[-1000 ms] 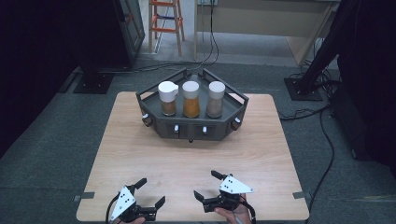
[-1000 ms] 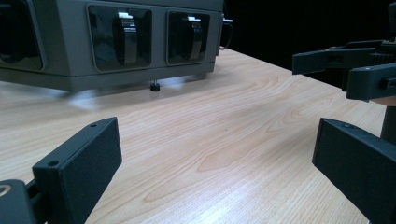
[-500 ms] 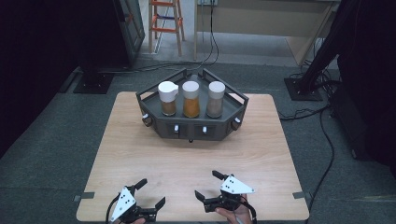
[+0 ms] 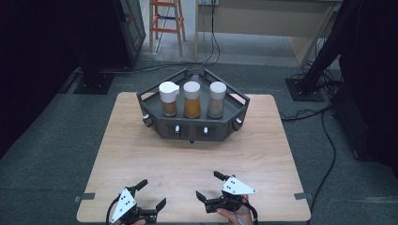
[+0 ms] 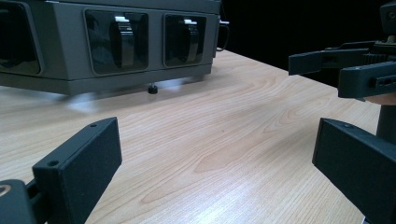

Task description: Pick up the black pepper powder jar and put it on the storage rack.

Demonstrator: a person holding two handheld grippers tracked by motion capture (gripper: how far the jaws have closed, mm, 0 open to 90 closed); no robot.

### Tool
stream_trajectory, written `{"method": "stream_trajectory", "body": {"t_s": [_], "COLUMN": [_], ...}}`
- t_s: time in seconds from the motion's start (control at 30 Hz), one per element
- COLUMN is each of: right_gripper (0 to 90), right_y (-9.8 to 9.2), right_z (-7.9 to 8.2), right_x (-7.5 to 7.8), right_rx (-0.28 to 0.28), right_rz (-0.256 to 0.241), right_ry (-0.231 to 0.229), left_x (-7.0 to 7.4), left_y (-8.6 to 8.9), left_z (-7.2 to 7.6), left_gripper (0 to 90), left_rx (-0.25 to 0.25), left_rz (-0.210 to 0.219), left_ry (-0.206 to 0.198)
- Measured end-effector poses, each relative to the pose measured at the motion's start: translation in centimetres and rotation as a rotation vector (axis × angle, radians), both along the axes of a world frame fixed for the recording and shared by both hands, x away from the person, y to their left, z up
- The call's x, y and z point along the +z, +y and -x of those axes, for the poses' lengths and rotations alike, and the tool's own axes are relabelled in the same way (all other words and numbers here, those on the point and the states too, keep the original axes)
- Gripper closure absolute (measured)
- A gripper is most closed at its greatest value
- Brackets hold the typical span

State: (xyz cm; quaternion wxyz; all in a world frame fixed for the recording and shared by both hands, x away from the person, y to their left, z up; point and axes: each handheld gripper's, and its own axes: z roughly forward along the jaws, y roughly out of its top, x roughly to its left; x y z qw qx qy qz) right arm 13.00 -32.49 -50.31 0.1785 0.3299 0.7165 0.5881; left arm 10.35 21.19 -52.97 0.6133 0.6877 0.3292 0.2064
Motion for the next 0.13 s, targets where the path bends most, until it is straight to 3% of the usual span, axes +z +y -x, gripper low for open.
{"method": "stream_trajectory", "body": {"t_s": [0.13], "right_gripper": [1.5], "right_y": [-0.04], "right_z": [0.00], "right_x": [-0.01], "right_rx": [-0.001], "right_rz": [-0.001], "right_ry": [-0.001], "left_x": [0.01], "left_y": [0.01], "left_z": [-0.01], "left_gripper": [1.2], "left_rx": [-0.001], "left_rz": [-0.001], "left_ry": [-0.001]}}
